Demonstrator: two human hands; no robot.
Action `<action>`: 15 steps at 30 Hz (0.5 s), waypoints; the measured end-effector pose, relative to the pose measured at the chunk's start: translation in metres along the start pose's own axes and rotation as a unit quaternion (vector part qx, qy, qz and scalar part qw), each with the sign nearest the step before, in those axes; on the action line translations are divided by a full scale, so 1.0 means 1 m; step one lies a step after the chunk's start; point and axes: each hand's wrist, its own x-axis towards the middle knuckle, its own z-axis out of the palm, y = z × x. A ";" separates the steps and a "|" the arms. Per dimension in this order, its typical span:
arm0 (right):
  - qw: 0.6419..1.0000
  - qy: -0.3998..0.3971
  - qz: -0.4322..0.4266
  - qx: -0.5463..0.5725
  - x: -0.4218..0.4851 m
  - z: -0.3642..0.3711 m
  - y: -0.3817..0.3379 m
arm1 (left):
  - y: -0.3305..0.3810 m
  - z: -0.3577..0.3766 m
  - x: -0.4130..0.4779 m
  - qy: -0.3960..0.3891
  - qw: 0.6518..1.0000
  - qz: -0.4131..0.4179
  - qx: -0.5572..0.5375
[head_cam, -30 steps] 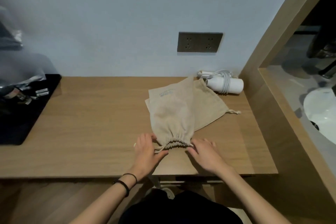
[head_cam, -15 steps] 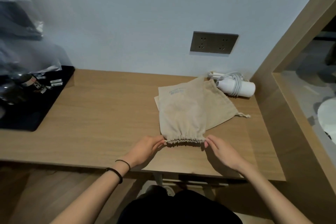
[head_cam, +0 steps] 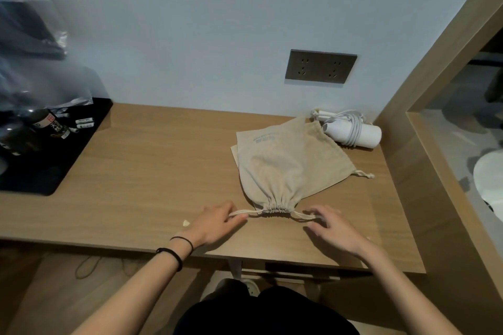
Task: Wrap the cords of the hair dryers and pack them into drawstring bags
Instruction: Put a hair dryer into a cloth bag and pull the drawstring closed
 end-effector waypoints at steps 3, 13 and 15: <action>1.000 0.005 -0.031 0.005 0.003 0.014 -0.020 | 0.025 0.011 0.006 0.008 0.999 0.039 0.004; 0.993 0.103 -0.060 -0.006 0.001 0.021 -0.027 | 0.034 0.010 0.011 0.052 0.987 0.139 0.061; 0.992 0.096 -0.080 -0.019 0.003 0.013 -0.025 | 0.031 0.003 0.012 0.064 0.980 0.162 0.099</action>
